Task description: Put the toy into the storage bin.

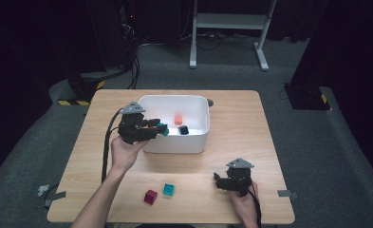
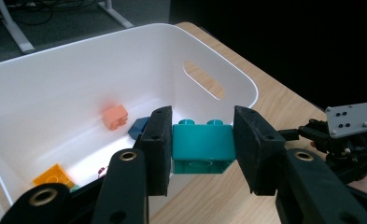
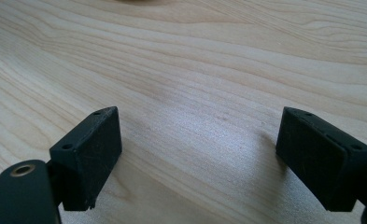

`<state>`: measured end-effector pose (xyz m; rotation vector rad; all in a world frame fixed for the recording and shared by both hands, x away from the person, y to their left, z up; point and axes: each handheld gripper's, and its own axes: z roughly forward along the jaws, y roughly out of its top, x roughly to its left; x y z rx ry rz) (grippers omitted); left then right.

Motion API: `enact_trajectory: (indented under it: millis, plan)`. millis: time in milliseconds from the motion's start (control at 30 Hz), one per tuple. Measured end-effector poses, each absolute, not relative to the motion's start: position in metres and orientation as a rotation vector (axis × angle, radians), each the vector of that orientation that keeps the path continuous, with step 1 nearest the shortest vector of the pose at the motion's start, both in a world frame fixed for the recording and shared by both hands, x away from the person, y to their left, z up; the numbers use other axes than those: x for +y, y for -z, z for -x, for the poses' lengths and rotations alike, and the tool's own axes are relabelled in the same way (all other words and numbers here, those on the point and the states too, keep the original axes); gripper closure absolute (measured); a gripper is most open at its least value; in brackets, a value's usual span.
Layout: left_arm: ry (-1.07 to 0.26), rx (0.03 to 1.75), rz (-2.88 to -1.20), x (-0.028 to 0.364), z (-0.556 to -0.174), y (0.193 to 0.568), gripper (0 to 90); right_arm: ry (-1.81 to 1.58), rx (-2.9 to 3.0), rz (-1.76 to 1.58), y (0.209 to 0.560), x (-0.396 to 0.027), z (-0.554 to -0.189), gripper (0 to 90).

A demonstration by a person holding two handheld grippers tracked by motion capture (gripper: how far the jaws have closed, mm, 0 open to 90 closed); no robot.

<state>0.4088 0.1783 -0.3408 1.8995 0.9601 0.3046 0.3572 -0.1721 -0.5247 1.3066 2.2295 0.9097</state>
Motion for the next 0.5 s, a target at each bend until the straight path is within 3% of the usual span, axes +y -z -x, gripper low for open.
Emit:
enact_trajectory:
  millis: [500]
  plan:
    - [-0.327,1.003,-1.926,0.166,-0.439,0.344,58.4,-0.91,2.229,-1.307,0.525,-0.172,-0.357,13.9]
